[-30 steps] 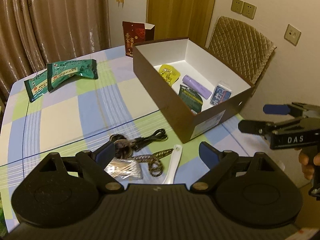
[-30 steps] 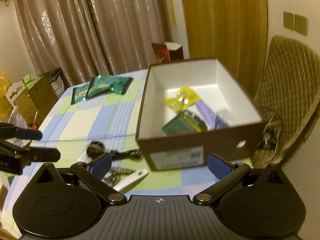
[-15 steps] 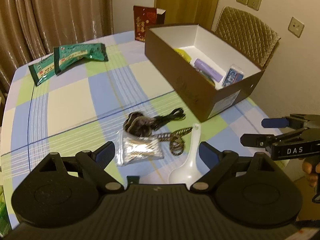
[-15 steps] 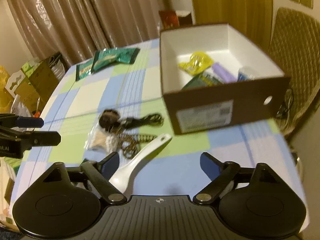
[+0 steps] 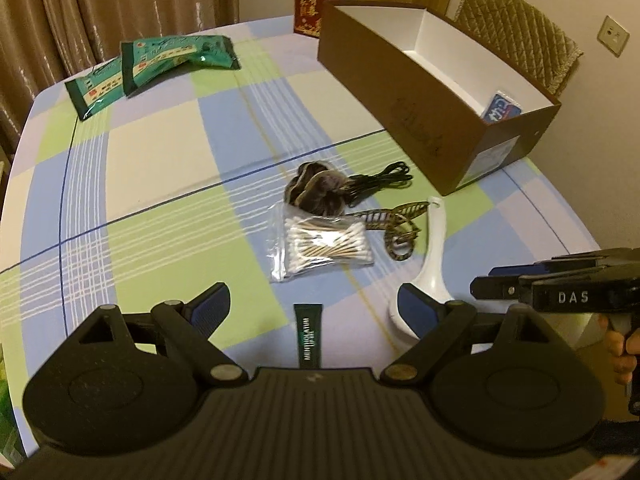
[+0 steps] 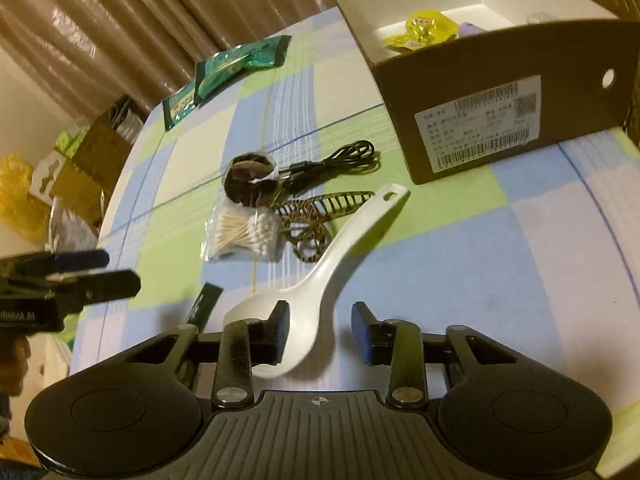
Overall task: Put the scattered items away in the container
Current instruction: 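Move the left gripper to the green lip gel tube while the right gripper reaches the white spoon, then close the right gripper on the white spoon handle while the left gripper grasps the green lip gel tube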
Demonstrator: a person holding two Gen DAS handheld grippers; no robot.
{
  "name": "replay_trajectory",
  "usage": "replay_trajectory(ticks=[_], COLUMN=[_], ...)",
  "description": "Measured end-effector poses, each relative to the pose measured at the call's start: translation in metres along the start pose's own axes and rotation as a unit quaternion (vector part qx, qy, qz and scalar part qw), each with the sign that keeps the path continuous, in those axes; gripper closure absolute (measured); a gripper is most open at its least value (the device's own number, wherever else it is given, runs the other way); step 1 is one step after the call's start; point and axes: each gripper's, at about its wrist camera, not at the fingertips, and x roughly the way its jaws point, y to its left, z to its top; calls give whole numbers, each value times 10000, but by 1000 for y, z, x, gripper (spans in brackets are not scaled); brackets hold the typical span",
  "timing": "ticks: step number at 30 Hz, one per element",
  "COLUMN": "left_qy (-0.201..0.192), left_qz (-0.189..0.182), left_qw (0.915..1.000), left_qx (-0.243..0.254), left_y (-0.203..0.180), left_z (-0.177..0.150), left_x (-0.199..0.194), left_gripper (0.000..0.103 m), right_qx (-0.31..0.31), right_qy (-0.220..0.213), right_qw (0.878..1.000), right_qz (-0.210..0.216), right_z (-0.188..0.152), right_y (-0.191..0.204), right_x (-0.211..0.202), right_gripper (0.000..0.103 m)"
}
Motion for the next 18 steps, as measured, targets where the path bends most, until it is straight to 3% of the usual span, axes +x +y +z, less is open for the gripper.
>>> replay_trajectory(ticks=[12,18], left_qy=[259,370], left_qz=[213,210], left_qw=[9992,9989], left_qx=[-212,-177], left_y=[29,32], left_z=[-2,-6], left_x=[32,43], left_gripper=[15,15], right_qx=[721,1172], right_qy=[-189,-200], right_qw=[9966,9912], right_qz=[356,584], right_z=[15,18], right_y=[-24,-39], right_x=[31,45], right_gripper=[80,91])
